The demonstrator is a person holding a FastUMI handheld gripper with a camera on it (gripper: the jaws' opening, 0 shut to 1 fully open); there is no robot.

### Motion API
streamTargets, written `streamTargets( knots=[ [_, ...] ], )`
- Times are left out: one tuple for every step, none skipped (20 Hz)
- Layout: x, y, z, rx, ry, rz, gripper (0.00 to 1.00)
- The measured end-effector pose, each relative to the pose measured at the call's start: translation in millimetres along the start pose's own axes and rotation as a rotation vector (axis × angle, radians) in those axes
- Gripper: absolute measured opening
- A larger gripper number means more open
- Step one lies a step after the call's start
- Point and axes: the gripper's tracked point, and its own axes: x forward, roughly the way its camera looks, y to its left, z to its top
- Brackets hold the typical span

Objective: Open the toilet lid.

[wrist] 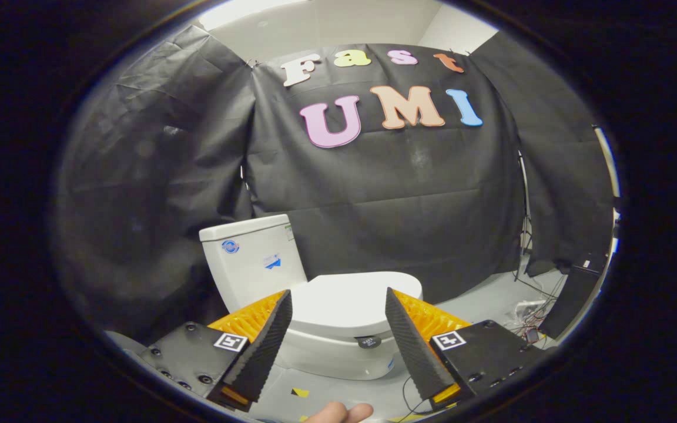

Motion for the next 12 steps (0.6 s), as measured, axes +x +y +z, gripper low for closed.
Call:
streamTargets(
  knots=[
    [0.0, 0.4, 0.4, 0.001, 0.000, 0.001, 0.98],
    [0.3, 0.4, -0.6, 0.001, 0.002, 0.001, 0.98],
    [0.8, 0.7, -0.9, -0.001, 0.004, 0.001, 0.98],
    [0.3, 0.8, -2.5, -0.001, 0.007, 0.001, 0.98],
    [0.6, 1.2, -2.3, 0.000, 0.008, 0.003, 0.98],
    [1.0, 1.5, -2.2, 0.000, 0.009, 0.002, 0.98],
    [1.2, 2.0, -1.2, 0.000, 0.008, 0.003, 0.98],
    [0.9, 2.0, -1.4, 0.000, 0.007, 0.004, 0.98],
    [1.0, 2.2, -1.6, -0.001, 0.007, 0.004, 0.98],
    [1.2, 2.5, -1.6, -0.002, 0.007, 0.004, 0.98],
    [1.5, 2.5, -1.2, -0.002, 0.008, 0.004, 0.98],
    [1.1, 2.0, -1.9, -0.001, 0.009, 0.004, 0.98]
  ],
)
